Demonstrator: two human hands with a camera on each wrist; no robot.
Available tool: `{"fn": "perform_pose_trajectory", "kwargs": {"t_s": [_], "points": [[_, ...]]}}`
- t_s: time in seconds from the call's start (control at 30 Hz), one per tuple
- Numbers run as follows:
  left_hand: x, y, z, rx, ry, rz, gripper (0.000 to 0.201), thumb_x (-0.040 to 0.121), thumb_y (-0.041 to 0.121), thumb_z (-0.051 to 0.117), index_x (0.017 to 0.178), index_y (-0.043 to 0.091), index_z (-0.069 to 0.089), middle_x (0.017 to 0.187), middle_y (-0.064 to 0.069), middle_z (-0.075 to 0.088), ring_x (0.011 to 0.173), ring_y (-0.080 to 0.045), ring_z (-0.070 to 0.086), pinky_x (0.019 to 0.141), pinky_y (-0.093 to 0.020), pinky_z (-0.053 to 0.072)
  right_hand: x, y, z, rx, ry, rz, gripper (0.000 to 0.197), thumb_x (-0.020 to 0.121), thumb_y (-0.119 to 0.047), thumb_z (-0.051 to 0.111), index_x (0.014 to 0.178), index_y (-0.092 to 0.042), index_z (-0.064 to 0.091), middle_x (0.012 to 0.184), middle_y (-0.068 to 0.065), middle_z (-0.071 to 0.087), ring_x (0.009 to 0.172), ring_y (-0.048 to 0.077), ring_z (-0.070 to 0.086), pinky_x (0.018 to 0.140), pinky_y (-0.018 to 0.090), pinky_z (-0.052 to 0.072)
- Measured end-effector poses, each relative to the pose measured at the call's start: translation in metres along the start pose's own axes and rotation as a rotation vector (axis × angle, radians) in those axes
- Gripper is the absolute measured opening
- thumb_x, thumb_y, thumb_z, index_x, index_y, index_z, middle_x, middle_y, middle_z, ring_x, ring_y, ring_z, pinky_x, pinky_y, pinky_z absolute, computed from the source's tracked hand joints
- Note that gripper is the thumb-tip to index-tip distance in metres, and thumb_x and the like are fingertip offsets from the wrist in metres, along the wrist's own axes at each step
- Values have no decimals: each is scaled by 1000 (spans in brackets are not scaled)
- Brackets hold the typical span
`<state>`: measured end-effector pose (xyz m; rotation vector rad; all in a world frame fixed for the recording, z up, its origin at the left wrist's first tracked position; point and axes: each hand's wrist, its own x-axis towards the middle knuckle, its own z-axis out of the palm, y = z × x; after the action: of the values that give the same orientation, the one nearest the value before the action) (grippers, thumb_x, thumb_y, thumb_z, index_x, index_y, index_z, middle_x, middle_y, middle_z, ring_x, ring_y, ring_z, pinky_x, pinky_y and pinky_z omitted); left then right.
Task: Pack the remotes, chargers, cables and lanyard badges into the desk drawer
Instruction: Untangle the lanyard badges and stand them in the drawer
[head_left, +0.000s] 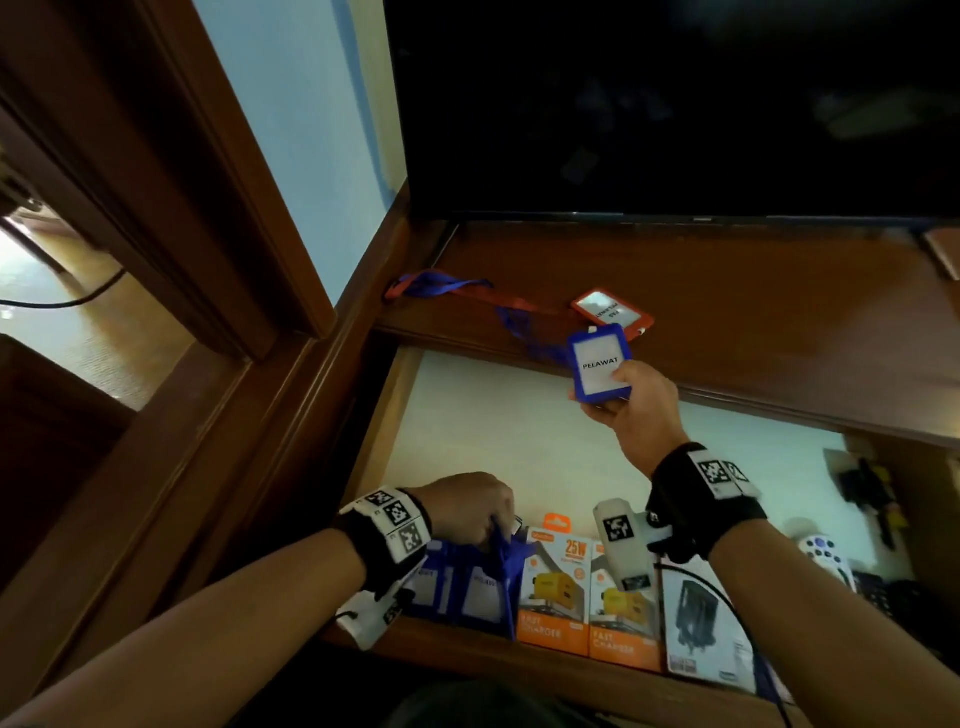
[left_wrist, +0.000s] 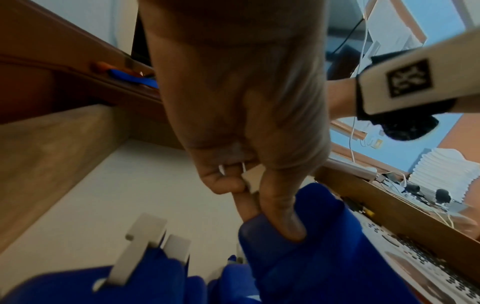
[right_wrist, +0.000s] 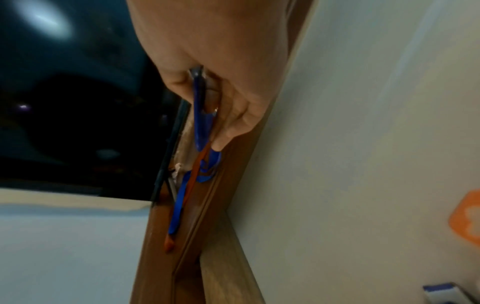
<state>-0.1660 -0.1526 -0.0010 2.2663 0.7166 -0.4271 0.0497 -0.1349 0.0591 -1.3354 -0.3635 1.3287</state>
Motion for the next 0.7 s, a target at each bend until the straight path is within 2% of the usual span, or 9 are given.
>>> {"fn": "perform_pose_trajectory", "kwargs": {"t_s": [0.1, 0.2, 0.4, 0.5, 0.6, 0.7], "points": [[2, -5, 11, 22, 55, 68, 24, 81, 0, 62, 97, 12, 76, 113, 0, 61, 107, -16, 50, 84, -24, 39, -17, -14, -11, -14, -52, -41, 23, 92, -8, 39, 112, -4, 50, 99, 18, 66, 77, 38, 70, 64, 35, 54], [5, -11, 18, 30, 105, 110, 26, 78, -3, 61, 93, 11, 78, 108, 0, 62, 103, -16, 54, 83, -27, 44, -27, -21, -21, -27, -66, -56, 20, 92, -8, 38, 109, -6, 48, 98, 18, 66, 74, 39, 70, 56, 31, 53], [11, -14, 26, 74, 206, 139, 25, 78, 3, 66, 88, 22, 79, 111, 11, 59, 103, -6, 49, 82, -23, 45, -42, -17, -41, -63, -40, -45, 23, 93, -10, 40, 114, -4, 49, 103, 18, 65, 82, 42, 68, 60, 33, 53], [10, -17, 30, 34, 191, 89, 33, 77, -5, 62, 88, 22, 79, 112, 10, 59, 97, -5, 52, 81, -24, 48, -44, -11, -44, -57, -29, -32, 22, 94, -10, 40, 113, -3, 48, 104, 21, 65, 81, 43, 68, 57, 32, 54], [5, -16, 26, -188, 161, -12, 44, 77, -15, 49, 89, 16, 78, 112, 3, 62, 97, -9, 56, 82, -22, 50, -45, -5, -45, -57, -5, -1, 23, 94, -10, 40, 115, -3, 47, 105, 22, 64, 80, 43, 68, 59, 34, 53], [1, -12, 23, -309, 202, -98, 37, 83, -6, 49, 96, 13, 77, 111, -4, 66, 100, -15, 59, 88, -26, 50, -47, 0, -44, -61, 4, 15, 27, 93, -10, 41, 118, -3, 48, 105, 23, 64, 79, 42, 69, 59, 34, 54]]}}
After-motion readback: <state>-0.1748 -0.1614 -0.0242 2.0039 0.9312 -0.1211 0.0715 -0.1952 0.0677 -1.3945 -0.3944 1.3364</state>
